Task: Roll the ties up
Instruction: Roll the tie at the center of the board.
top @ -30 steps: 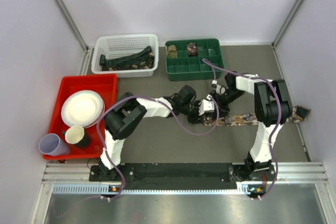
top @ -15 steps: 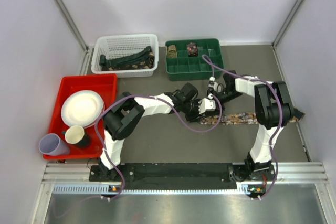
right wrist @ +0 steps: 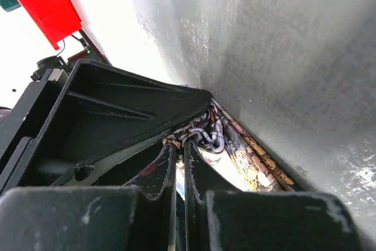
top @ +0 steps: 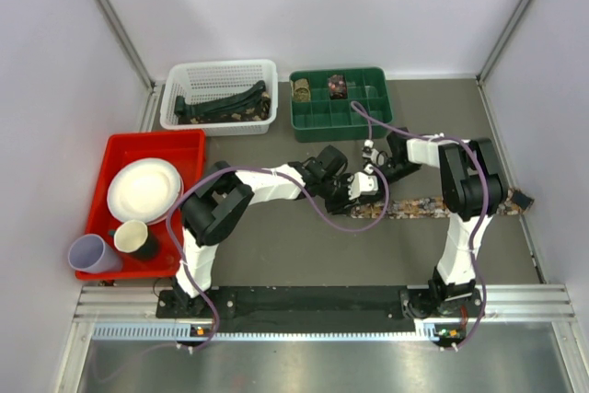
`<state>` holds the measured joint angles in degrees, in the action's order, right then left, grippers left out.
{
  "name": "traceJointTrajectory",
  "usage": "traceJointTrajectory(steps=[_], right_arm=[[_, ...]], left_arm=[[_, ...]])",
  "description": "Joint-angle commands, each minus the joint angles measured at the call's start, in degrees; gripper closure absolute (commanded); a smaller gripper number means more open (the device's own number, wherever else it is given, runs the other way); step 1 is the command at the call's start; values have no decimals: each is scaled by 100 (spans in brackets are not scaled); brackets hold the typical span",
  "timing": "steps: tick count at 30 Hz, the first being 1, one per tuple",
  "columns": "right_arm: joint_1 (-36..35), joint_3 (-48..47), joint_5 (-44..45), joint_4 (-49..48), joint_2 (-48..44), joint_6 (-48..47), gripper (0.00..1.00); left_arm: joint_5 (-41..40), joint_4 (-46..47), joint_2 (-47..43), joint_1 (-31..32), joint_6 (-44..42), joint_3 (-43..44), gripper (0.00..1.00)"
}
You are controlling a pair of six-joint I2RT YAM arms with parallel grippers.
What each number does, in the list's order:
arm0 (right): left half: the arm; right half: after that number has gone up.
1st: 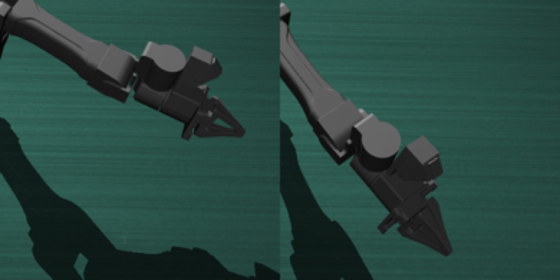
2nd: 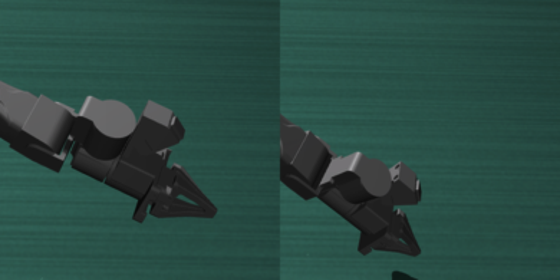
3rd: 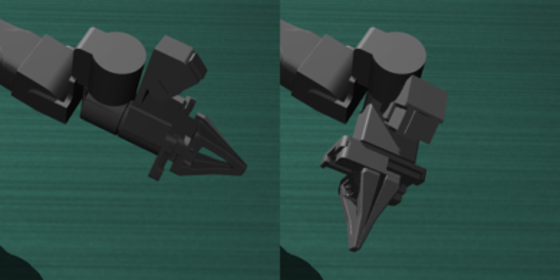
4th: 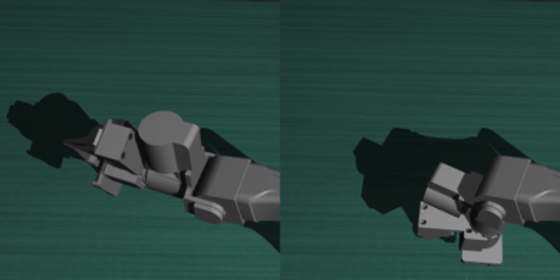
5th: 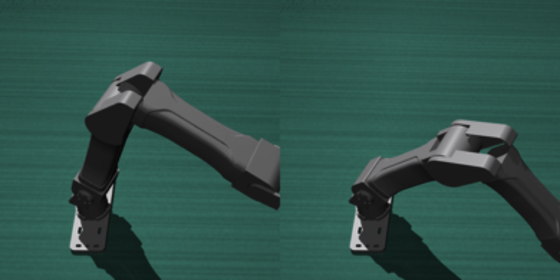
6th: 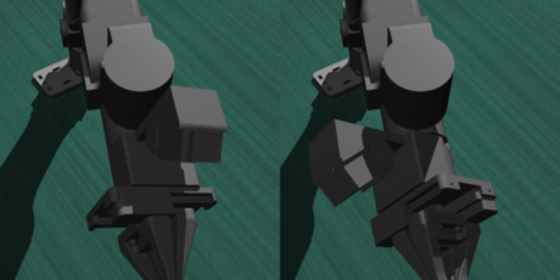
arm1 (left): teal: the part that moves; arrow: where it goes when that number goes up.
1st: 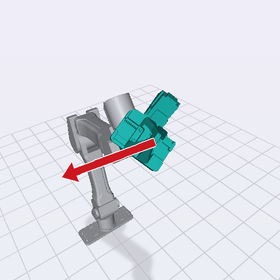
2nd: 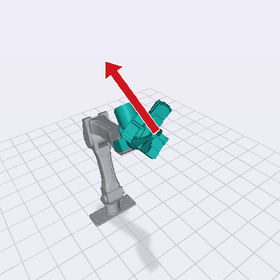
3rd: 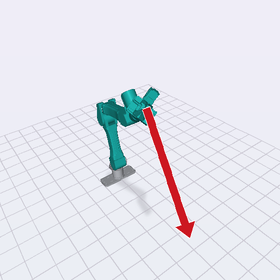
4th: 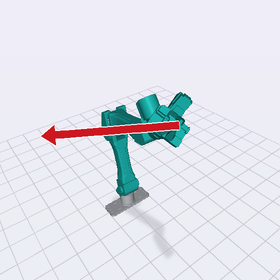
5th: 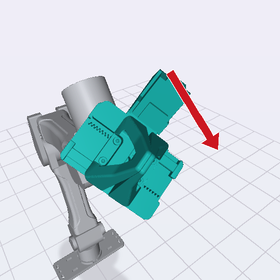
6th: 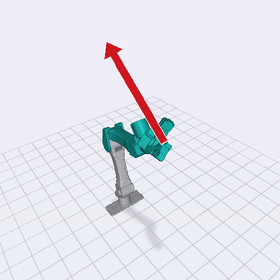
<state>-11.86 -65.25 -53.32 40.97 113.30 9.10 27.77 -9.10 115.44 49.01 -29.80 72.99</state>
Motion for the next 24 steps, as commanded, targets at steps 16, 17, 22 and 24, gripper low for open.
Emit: traceJointTrajectory(steps=[16, 17, 22, 24], right_arm=[[245, -119, 2264, 438, -44, -1007, 100], [245, -119, 2326, 438, -53, -990, 100], [254, -233, 2642, 447, -79, -638, 100], [237, -277, 2861, 464, -97, -594, 100]], left_arm=[[1160, 2710, -30, -524, 1301, -1840, 27], [1195, 3025, 31, -516, 1301, -1850, 26], [1468, 3854, 427, -489, 1687, -1832, 26], [1521, 4065, 488, -411, 1723, -1841, 26]])
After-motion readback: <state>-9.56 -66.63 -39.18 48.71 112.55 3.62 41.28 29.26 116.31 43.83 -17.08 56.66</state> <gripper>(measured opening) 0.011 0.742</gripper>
